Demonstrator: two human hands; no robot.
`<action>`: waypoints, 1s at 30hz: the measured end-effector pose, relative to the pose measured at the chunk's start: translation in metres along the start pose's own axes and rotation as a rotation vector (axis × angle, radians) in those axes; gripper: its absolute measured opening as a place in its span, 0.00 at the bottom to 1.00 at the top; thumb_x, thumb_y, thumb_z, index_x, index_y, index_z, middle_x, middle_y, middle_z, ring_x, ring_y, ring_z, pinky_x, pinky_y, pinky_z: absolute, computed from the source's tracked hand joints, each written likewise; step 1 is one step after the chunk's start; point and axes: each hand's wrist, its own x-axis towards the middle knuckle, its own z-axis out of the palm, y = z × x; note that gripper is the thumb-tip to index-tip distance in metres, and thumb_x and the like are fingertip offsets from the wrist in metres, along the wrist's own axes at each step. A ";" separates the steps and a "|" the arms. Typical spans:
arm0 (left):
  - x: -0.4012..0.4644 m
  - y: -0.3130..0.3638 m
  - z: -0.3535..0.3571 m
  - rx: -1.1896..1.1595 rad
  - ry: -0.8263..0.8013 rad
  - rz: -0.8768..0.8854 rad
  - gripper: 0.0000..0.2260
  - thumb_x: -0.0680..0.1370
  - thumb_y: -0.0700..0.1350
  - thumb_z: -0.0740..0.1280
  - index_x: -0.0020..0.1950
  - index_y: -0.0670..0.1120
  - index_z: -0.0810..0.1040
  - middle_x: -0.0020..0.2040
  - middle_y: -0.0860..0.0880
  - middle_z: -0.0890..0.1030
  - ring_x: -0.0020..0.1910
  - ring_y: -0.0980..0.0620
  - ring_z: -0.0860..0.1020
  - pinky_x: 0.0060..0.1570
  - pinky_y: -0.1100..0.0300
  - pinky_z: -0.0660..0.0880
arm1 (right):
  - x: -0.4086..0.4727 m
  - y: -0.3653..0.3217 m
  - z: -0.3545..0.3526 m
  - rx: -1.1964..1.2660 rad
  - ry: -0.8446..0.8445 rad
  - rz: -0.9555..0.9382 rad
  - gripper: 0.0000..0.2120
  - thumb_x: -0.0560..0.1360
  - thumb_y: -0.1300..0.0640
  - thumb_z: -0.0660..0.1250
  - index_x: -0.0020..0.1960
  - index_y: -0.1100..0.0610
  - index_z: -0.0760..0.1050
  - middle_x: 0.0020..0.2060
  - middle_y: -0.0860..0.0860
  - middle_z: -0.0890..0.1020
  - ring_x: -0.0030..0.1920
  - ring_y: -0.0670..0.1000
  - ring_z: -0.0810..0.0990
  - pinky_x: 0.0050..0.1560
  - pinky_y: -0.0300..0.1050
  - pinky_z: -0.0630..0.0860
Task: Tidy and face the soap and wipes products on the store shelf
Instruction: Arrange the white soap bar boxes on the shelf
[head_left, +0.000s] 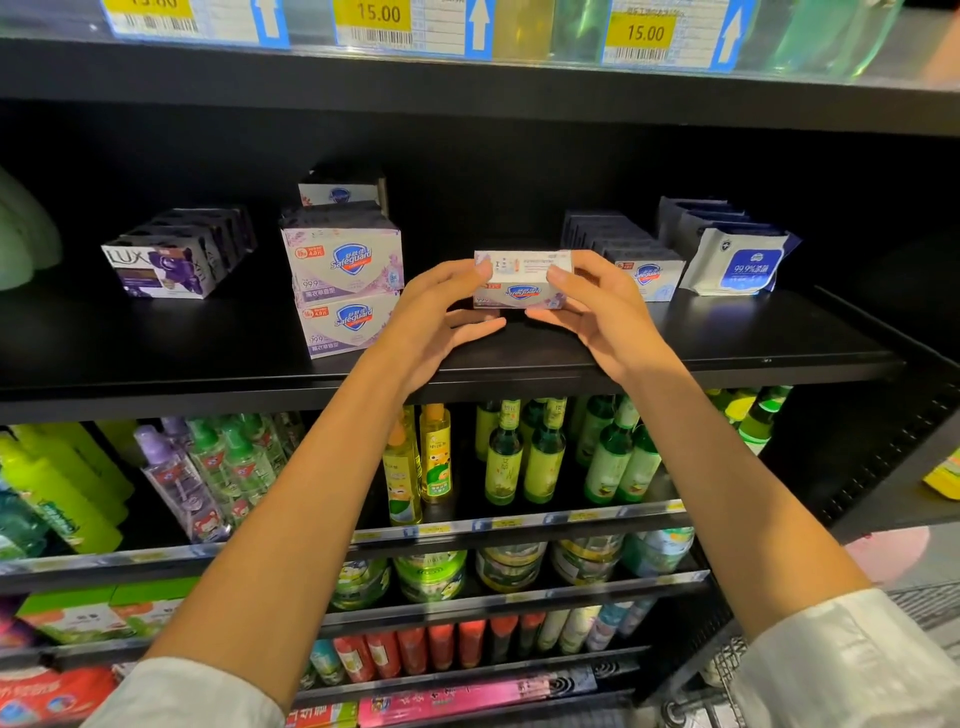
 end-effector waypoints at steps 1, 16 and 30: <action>0.000 0.000 -0.001 0.000 -0.004 -0.001 0.17 0.82 0.45 0.71 0.69 0.40 0.79 0.64 0.40 0.83 0.63 0.41 0.83 0.63 0.44 0.81 | 0.000 0.000 -0.001 -0.004 -0.003 -0.002 0.11 0.82 0.60 0.69 0.64 0.61 0.78 0.62 0.58 0.84 0.65 0.58 0.83 0.66 0.61 0.79; 0.000 -0.001 -0.006 -0.034 0.029 0.015 0.17 0.79 0.34 0.71 0.69 0.41 0.79 0.61 0.41 0.85 0.62 0.44 0.84 0.61 0.50 0.82 | 0.003 -0.002 0.004 0.007 0.018 0.081 0.18 0.84 0.50 0.67 0.70 0.57 0.74 0.62 0.61 0.84 0.55 0.68 0.86 0.60 0.61 0.82; 0.002 -0.001 -0.003 -0.021 0.009 -0.028 0.19 0.81 0.39 0.71 0.73 0.41 0.75 0.61 0.42 0.85 0.60 0.45 0.85 0.60 0.49 0.82 | 0.002 0.001 -0.005 -0.042 0.011 0.028 0.20 0.81 0.63 0.71 0.72 0.59 0.75 0.63 0.56 0.84 0.64 0.55 0.84 0.65 0.56 0.81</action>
